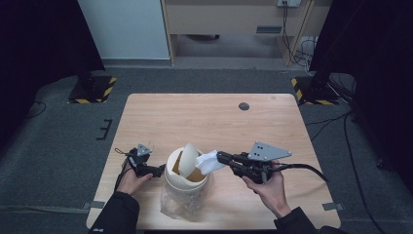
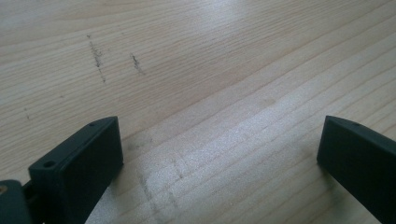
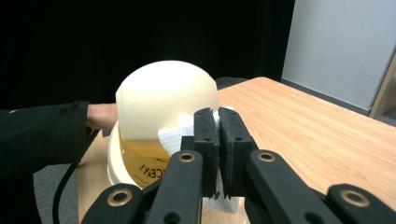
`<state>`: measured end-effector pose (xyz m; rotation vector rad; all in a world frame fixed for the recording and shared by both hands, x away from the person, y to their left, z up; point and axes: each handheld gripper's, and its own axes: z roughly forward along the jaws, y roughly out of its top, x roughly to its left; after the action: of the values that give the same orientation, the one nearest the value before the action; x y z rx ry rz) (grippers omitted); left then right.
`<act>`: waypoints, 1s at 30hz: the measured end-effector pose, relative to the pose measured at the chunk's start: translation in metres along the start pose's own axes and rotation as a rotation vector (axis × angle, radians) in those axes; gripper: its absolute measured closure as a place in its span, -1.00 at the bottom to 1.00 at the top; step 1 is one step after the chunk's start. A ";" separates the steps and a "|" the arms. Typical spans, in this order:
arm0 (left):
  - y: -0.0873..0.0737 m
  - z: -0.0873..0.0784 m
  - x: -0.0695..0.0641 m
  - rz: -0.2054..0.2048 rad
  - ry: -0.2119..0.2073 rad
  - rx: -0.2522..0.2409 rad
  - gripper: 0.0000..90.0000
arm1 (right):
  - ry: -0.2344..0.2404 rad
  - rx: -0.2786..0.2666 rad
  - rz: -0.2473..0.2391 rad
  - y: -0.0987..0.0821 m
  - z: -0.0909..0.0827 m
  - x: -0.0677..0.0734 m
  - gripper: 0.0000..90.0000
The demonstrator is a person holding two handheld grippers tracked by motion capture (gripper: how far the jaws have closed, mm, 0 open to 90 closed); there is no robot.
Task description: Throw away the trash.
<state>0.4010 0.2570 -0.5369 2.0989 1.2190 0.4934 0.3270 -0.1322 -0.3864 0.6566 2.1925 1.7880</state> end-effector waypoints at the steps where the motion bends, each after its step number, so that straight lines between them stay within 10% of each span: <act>1: 0.000 0.000 0.000 0.000 0.000 0.000 -1.00 | 0.002 0.003 0.001 -0.001 0.001 0.000 0.93; 30: 0.000 0.000 0.000 0.000 0.000 0.000 -1.00 | 0.058 0.046 0.019 -0.020 0.028 0.012 0.92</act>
<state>0.4010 0.2570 -0.5369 2.0987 1.2190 0.4938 0.3258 -0.1051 -0.4112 0.6448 2.2784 1.7925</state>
